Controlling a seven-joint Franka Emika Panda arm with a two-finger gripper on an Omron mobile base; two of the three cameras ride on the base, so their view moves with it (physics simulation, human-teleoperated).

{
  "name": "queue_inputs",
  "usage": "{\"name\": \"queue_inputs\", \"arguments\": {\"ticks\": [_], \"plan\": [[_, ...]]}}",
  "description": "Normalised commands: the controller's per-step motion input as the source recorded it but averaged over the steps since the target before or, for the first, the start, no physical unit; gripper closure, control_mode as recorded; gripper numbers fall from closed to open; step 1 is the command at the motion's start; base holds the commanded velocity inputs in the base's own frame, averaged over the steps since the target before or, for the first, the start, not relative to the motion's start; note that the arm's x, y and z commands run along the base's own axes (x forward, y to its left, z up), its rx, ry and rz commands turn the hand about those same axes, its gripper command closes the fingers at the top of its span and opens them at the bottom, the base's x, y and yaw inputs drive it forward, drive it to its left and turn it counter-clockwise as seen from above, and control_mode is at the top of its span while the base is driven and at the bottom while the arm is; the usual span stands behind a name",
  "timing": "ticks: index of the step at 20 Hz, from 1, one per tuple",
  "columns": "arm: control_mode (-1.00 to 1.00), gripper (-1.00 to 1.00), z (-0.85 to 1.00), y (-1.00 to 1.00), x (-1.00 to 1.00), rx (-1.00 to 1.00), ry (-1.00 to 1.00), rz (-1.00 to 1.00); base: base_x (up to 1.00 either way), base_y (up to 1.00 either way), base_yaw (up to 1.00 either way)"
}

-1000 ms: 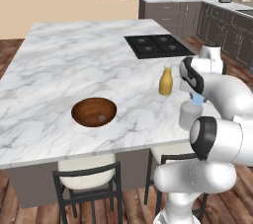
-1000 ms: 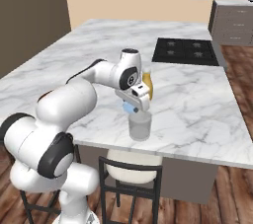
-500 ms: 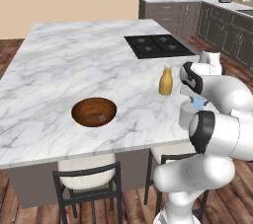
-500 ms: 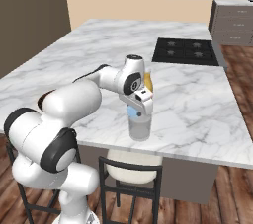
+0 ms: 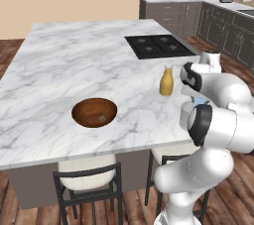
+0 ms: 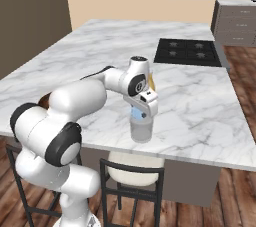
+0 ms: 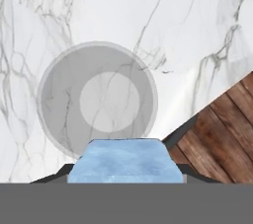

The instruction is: There are two ice cubes in the ice bowl. Place both ice cubes in the glass cup.

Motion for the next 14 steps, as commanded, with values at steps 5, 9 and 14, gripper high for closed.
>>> {"name": "queue_inputs", "arguments": {"ticks": [5,9,14], "plan": [[-1.0,1.0,-0.04,-0.02,0.3,0.01,0.0,0.0,0.0,0.0,0.0],[-1.0,1.0,-0.11,-0.02,0.19,0.03,0.0,0.0,0.0,0.0,0.0],[-1.0,1.0,-0.16,-0.01,0.13,0.02,0.0,0.0,0.0,0.0,0.0]]}}
